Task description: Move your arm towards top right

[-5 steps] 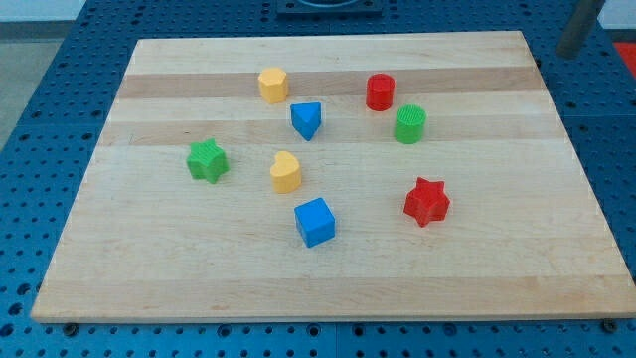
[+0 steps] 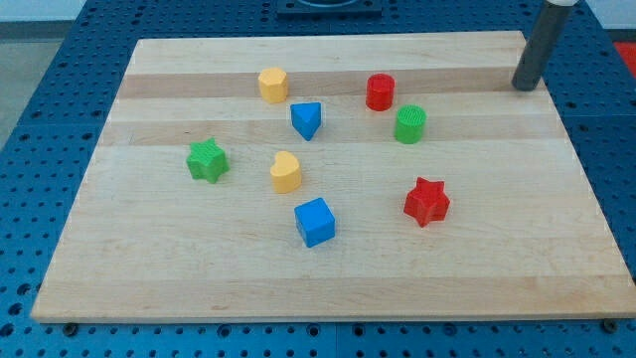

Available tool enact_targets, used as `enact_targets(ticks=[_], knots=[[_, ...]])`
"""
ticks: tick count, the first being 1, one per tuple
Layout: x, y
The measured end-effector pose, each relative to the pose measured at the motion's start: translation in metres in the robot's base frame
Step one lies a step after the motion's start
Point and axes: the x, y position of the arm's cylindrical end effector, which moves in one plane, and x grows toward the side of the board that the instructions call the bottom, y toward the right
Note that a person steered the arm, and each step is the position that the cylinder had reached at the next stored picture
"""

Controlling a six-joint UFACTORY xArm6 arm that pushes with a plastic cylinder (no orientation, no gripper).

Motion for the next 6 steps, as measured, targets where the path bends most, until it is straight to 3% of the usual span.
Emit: enact_targets(ticks=[3,5,6], knots=[[0.0,-0.01],[-0.121,-0.023],[-0.121,-0.023]])
